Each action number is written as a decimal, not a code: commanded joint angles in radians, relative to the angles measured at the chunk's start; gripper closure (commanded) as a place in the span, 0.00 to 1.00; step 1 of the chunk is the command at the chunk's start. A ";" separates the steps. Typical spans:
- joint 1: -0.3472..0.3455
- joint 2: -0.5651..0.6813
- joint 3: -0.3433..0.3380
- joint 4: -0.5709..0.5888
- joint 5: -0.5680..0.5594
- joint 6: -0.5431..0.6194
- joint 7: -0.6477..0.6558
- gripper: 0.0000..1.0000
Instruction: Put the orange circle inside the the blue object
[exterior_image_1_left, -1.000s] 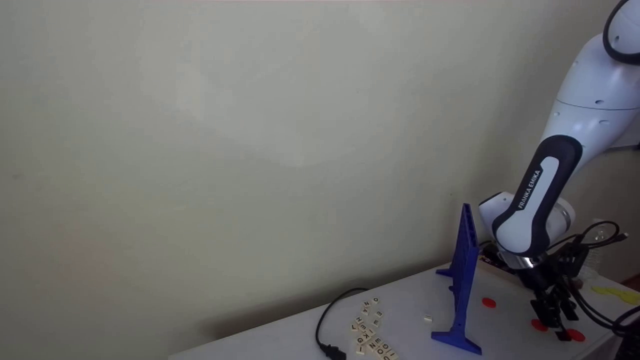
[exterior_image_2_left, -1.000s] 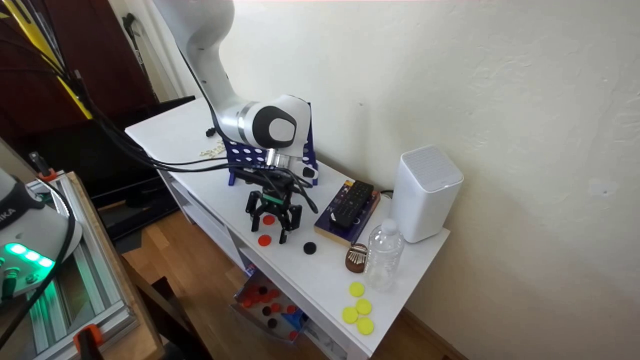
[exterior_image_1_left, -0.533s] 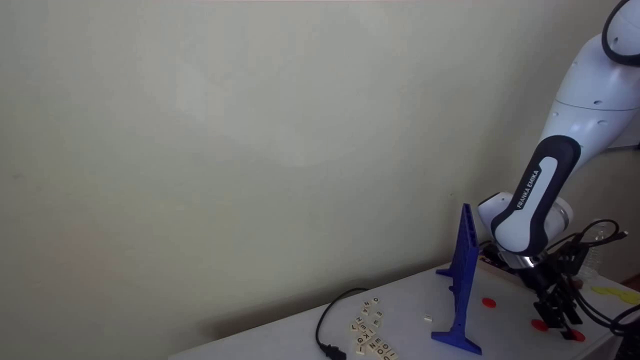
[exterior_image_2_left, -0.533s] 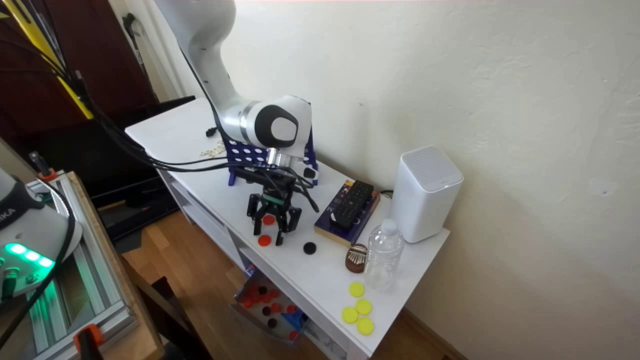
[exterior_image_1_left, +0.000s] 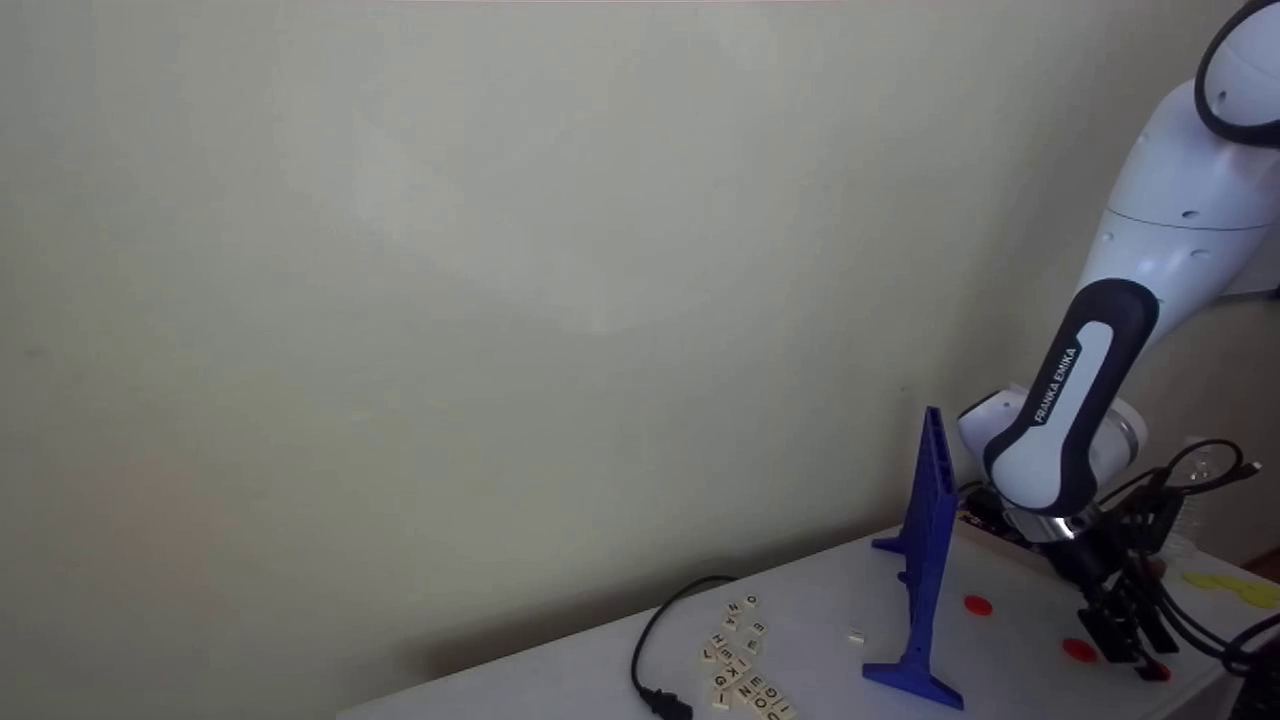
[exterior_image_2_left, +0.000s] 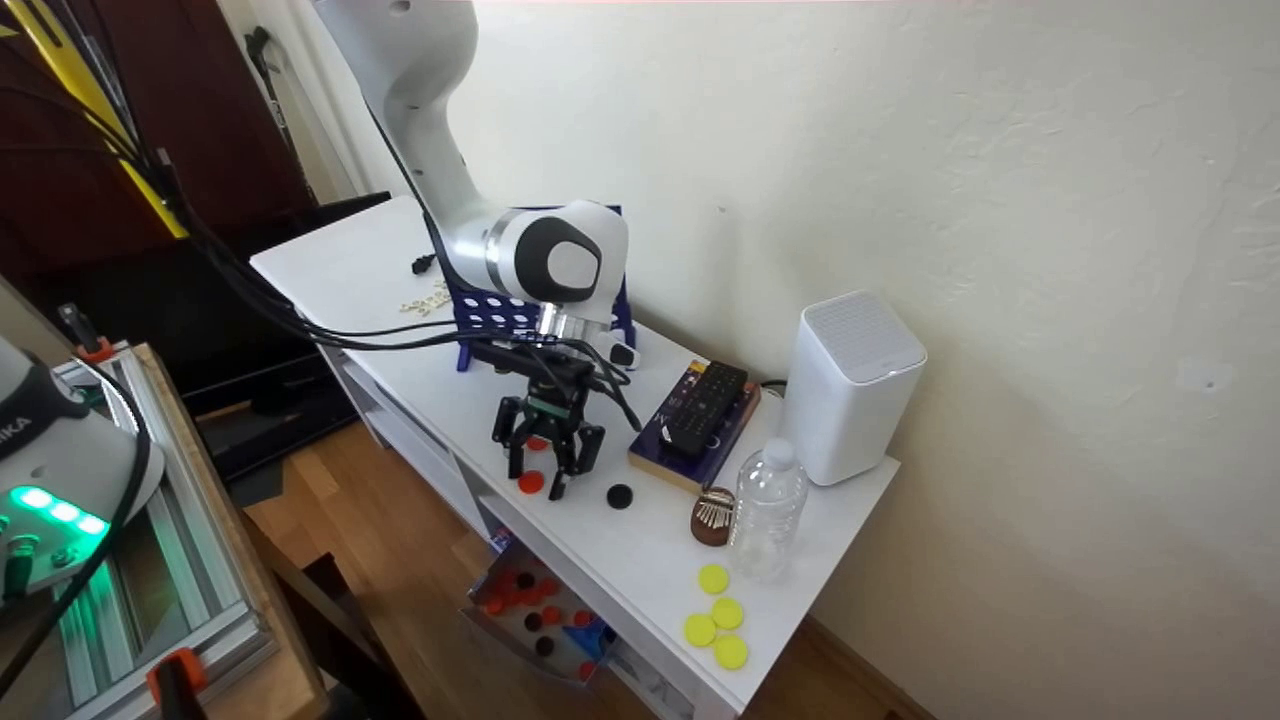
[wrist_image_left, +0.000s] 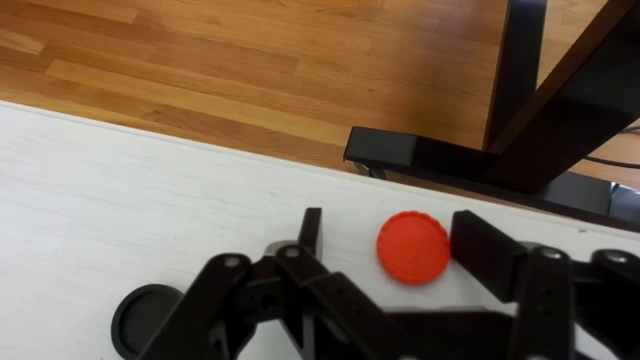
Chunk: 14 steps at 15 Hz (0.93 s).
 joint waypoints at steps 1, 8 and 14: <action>0.005 0.036 -0.009 0.034 -0.006 -0.021 -0.012 0.64; 0.003 0.036 -0.008 0.046 -0.012 -0.045 -0.016 0.89; -0.024 -0.060 -0.015 -0.057 -0.018 0.056 -0.042 0.89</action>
